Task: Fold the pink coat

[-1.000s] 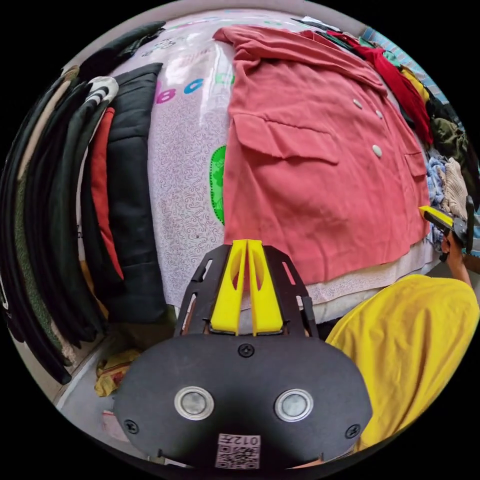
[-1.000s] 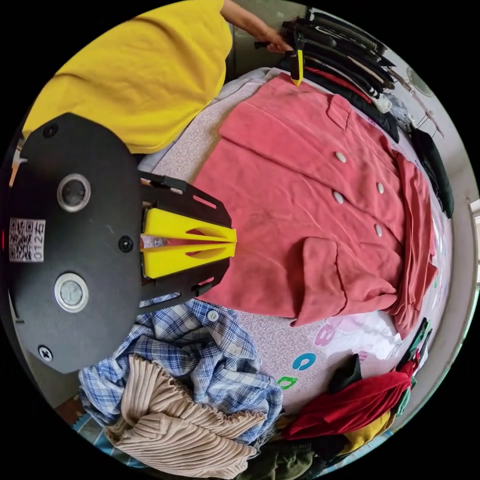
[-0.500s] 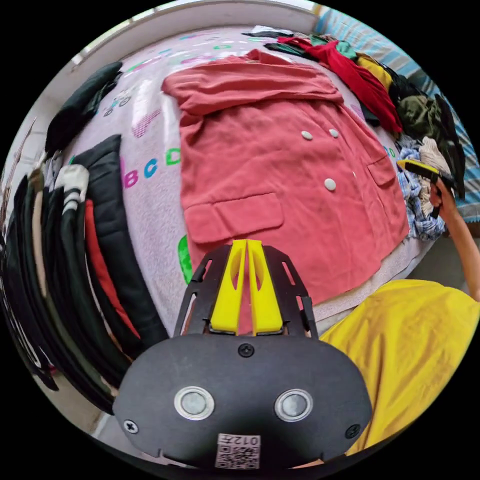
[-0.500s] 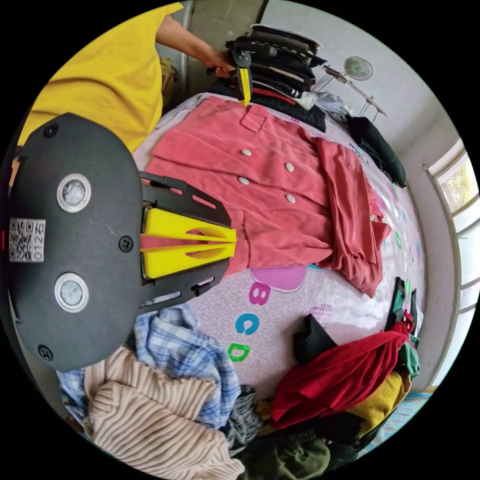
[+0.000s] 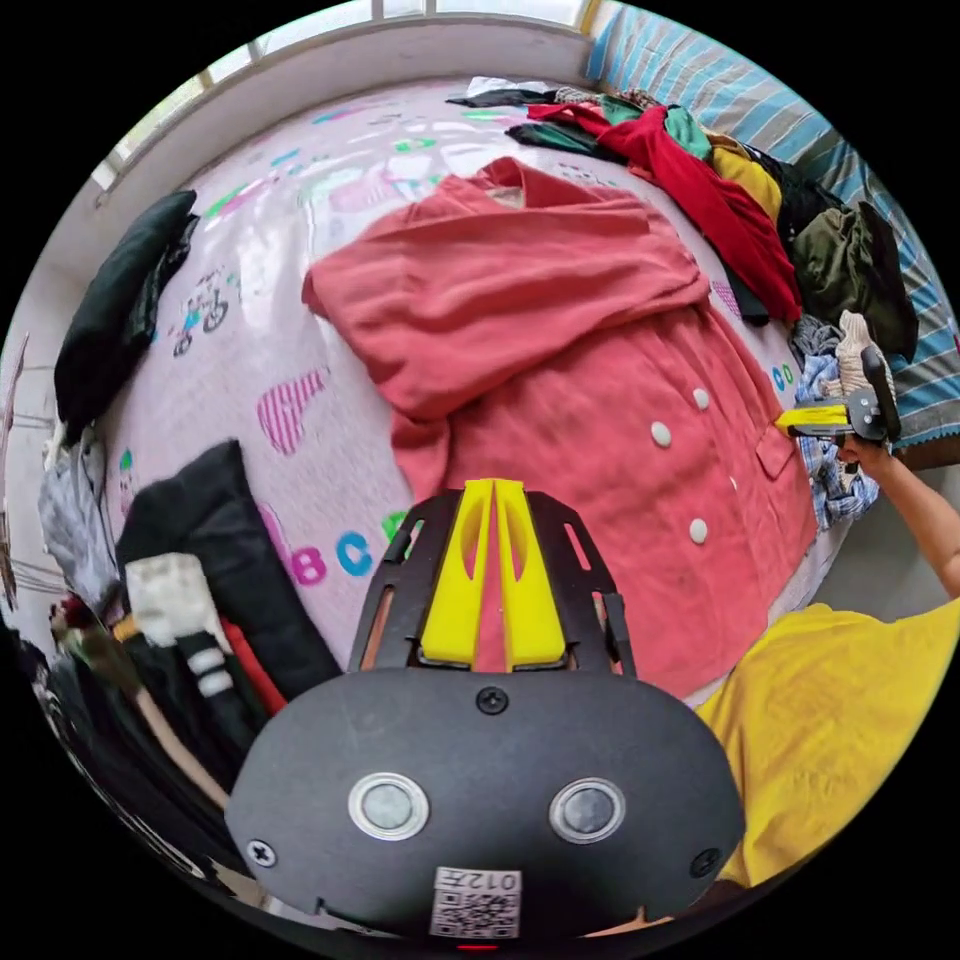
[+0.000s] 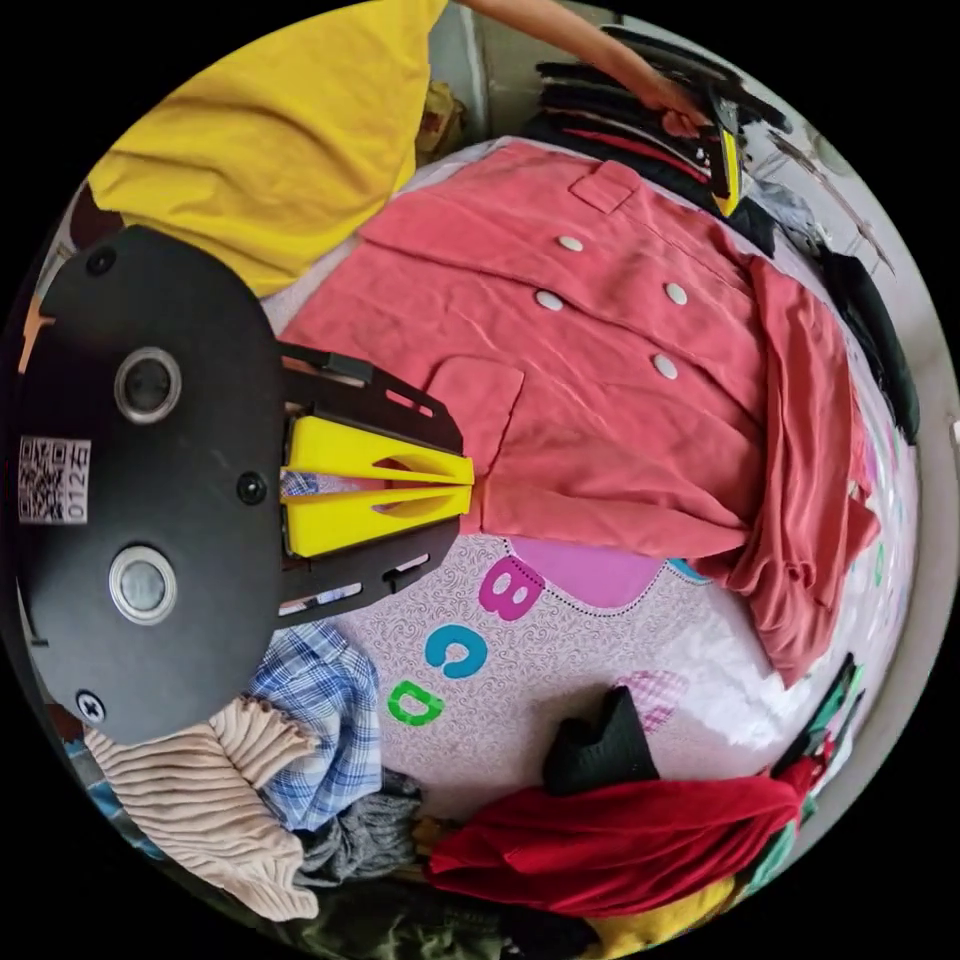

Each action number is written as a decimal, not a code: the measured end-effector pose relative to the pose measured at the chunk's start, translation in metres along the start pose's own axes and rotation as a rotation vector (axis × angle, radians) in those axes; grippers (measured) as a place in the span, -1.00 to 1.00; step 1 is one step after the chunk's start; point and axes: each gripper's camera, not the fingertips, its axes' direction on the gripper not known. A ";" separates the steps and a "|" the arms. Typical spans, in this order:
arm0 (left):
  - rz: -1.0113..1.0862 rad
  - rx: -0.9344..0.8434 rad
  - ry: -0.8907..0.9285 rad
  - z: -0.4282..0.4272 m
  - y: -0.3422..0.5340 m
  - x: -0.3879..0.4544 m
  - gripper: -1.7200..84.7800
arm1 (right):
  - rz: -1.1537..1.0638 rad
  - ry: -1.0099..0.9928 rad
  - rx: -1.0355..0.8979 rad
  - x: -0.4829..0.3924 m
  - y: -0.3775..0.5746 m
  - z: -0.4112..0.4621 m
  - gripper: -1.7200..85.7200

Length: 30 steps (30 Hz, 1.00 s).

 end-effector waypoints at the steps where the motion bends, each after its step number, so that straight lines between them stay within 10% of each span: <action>1: 0.013 0.020 -0.014 -0.007 -0.026 -0.012 -0.91 | 0.037 -0.084 -0.054 0.012 -0.011 -0.002 -0.95; 11: 0.299 -0.060 -0.177 -0.017 -0.239 -0.052 -0.63 | -0.096 -0.116 0.190 0.066 -0.166 -0.098 -0.67; 21: 0.496 -0.228 -0.232 0.025 -0.335 -0.034 -0.45 | -0.400 0.079 0.007 0.059 -0.342 -0.048 -0.40; 30: 0.540 -0.320 -0.121 0.039 -0.360 -0.024 -0.48 | -0.528 0.105 -0.138 0.051 -0.370 -0.005 -0.63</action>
